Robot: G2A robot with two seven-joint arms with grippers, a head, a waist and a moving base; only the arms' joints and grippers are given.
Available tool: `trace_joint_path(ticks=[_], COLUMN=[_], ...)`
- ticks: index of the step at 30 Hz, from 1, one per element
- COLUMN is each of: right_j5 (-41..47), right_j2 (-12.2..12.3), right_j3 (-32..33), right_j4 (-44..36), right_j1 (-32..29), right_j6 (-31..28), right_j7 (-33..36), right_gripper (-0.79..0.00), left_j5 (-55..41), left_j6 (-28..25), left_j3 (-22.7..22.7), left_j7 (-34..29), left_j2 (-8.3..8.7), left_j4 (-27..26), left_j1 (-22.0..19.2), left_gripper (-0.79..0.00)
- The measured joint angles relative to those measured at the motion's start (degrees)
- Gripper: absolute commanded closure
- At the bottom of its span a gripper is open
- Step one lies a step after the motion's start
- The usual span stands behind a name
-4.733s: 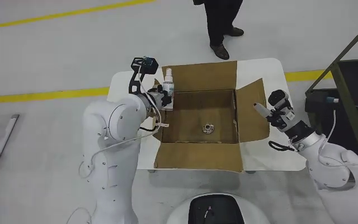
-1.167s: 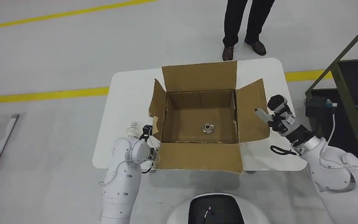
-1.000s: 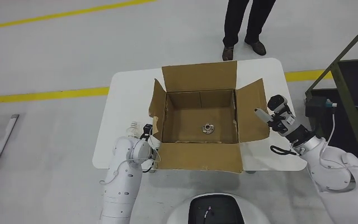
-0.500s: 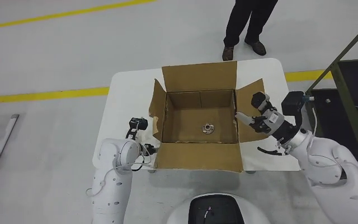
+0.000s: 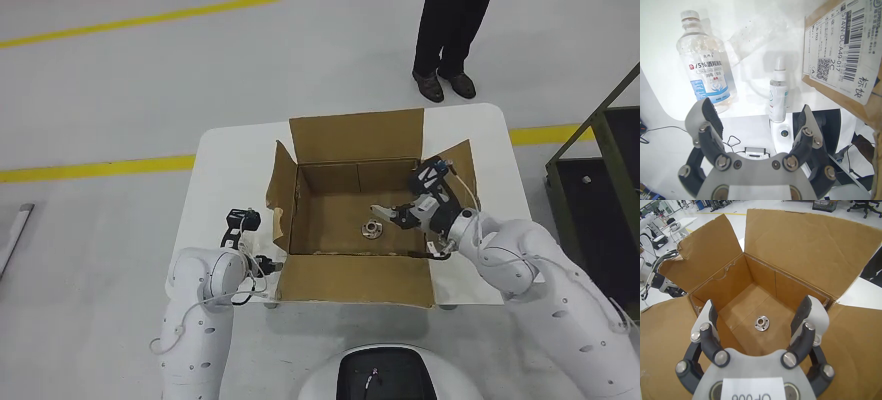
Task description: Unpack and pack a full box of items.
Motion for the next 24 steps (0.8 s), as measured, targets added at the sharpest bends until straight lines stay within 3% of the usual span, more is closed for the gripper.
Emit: trace_joint_path(ticks=[9, 12, 18, 24], right_j5=[-0.3, -5.1, -14.7, -11.5], right_j2=[0.0, 0.0, -1.3, -3.7], right_j3=[-0.2, -1.7, -8.0, -15.3], right_j4=[-0.2, -2.2, -2.0, 5.5], right_j1=[0.0, 1.0, 8.1, 16.4], right_j6=[-0.2, -0.7, 8.6, 14.7], right_j7=[0.0, 1.4, 13.0, 26.7], right_gripper=[-0.785, -0.785, -0.785, -0.785], left_j5=[0.0, 0.0, 0.0, 0.0], left_j6=[0.0, 0.0, 0.0, 0.0], left_j3=[0.0, 0.0, 0.0, 0.0], left_j7=[0.0, 0.0, 0.0, 0.0], left_j2=[0.0, 0.0, 0.0, 0.0], left_j4=[0.0, 0.0, 0.0, 0.0], left_j1=[0.0, 0.0, 0.0, 0.0], left_gripper=[-0.785, -0.785, -0.785, -0.785])
